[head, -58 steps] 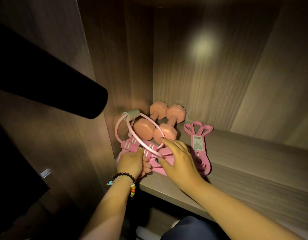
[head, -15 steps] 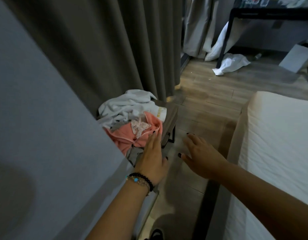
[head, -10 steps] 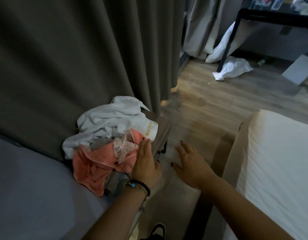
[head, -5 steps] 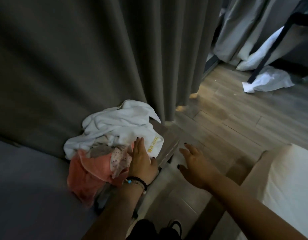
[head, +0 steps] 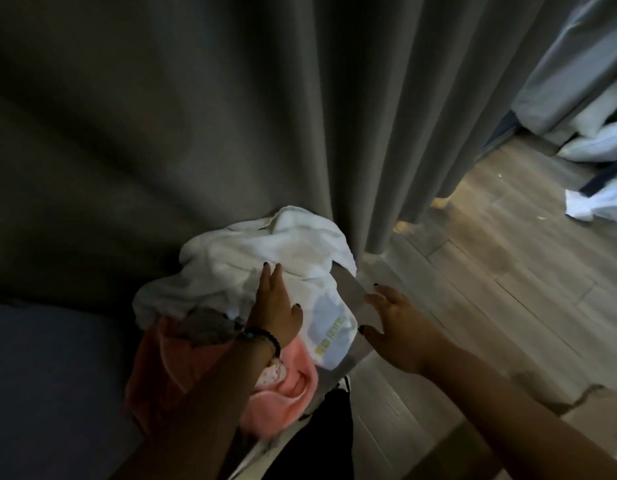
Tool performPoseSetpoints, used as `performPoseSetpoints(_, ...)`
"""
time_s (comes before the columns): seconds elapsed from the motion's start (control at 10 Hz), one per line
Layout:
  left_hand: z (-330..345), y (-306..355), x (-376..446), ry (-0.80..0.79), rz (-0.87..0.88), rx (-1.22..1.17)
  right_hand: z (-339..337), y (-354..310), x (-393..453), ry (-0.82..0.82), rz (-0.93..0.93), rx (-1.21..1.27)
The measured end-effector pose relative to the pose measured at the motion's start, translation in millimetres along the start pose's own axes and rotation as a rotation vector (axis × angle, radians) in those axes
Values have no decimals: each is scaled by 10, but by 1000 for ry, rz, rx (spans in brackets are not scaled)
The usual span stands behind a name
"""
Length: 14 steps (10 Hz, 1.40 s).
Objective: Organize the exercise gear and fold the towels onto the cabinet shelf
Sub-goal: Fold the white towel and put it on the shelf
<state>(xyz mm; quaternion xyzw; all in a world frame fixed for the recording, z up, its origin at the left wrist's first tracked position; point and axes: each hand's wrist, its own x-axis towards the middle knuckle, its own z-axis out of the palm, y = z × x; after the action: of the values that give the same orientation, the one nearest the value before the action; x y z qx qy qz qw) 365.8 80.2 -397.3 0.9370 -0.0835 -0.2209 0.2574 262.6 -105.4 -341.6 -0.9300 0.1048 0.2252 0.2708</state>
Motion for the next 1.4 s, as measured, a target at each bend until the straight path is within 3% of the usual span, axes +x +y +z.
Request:
performPoseSetpoints(0.1,-27,-9,479,-30,-150,-182,-124,30,453,-61,14,-16)
performPoseSetpoints(0.3,65,-274,1417,55,-662,-666,-311,-97,1216,-146,-53,-63)
performPoseSetpoints(0.4,-17,-218,1607,28,-837,-825,-372,-159,1455,-176,-50,-62)
performPoseSetpoints(0.6,78,-308,1697,-90,-849,-776,-423,-253,1656,-269,-73,-110)
performPoseSetpoints(0.8,-168,-167,1516,-17,-723,-626,-518,-382,1677,-325,-146,-178)
performPoseSetpoints(1.0,-493,167,1104,314,-736,-1149,-693,-514,1624,-313,-258,-172)
performPoseSetpoints(1.3,-1339,1058,437,675,-540,-1409,-1323,-614,1332,-280,-491,-129)
performPoseSetpoints(1.4,-1806,1557,150,832,-421,-1426,-1516,-704,1235,-163,-575,-41)
